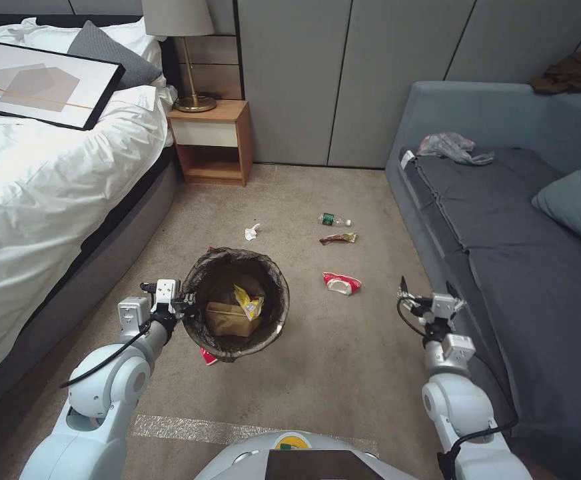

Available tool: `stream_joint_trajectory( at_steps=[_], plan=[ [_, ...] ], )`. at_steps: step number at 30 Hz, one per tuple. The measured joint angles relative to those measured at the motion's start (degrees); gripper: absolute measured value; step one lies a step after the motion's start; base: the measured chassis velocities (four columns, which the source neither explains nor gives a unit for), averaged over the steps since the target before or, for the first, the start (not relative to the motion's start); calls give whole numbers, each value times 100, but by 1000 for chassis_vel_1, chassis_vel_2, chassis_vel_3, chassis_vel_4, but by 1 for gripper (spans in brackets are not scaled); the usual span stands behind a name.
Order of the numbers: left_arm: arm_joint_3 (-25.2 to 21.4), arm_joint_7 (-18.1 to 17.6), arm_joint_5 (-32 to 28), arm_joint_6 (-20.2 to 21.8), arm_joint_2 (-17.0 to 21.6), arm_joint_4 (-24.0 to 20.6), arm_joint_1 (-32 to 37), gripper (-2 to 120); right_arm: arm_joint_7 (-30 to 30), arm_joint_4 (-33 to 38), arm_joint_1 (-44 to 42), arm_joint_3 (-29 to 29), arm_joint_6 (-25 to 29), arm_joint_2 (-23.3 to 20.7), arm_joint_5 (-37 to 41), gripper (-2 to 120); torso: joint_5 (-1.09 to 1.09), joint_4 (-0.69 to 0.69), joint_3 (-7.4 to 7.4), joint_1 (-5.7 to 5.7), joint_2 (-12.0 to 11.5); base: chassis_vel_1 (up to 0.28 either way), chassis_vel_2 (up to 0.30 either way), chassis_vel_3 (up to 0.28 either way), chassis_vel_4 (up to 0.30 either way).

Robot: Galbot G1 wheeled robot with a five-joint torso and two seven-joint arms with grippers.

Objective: Pick up the trash bin, then pick up the garbage from the floor and place it into the trash bin.

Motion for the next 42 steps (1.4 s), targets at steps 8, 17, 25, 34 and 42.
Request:
stream_joint_trajectory(
  at_steps=[8, 17, 25, 34, 42],
  plan=[
    [-4, 21, 8, 0, 0, -133, 35, 0, -78, -78, 309, -38, 13, -16, 57, 100, 0, 1, 0, 0, 0, 0, 0, 0, 0],
    [-16, 42, 19, 0, 13, -252, 58, 0, -106, -116, 487, -154, -139, -70, 127, 100, 0, 1, 1, 0, 0, -101, 98, 99, -103],
    [-11, 33, 52, 0, 19, -191, 60, 0, -103, -172, 511, -182, -163, -84, 148, 100, 1, 2, 2, 1, 0, -226, 205, 227, -232],
    [-43, 27, 55, 0, 42, -166, 82, 0, -78, -199, 490, -214, -187, -79, 152, 100, 0, 1, 1, 0, 0, -175, 186, 204, -200],
    [-45, 27, 55, 0, 47, -155, 87, 0, -64, -208, 470, -233, -183, -86, 152, 100, -1, 0, 1, 0, 0, -169, 185, 192, -202]
  ],
)
